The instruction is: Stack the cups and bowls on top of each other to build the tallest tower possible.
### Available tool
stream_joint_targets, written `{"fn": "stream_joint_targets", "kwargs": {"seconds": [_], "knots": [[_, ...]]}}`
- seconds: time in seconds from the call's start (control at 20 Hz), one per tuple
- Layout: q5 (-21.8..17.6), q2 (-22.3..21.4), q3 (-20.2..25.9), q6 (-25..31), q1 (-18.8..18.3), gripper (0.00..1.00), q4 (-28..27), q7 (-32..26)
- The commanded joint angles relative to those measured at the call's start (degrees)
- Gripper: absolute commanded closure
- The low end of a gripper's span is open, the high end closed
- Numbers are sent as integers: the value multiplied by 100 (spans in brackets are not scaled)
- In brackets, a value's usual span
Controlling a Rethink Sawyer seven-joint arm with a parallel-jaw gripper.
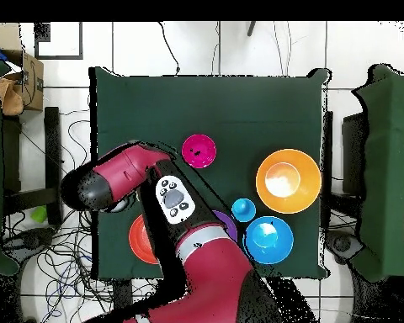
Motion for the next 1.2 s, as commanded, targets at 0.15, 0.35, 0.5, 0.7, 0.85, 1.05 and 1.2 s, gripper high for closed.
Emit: {"fn": "stream_joint_targets", "kwargs": {"seconds": [0.15,0.35,0.5,0.7,0.85,1.05,1.2], "knots": [[-93,513,-455,420,215,0,-917,277],[-14,575,-477,379,296,0,-1012,331],[42,599,-498,380,361,0,-1082,370],[87,710,-530,345,449,0,-1238,421],[100,830,-608,251,585,0,-1353,562],[162,878,-675,146,681,0,-1378,656],[193,819,-720,48,711,0,-1272,704]]}}
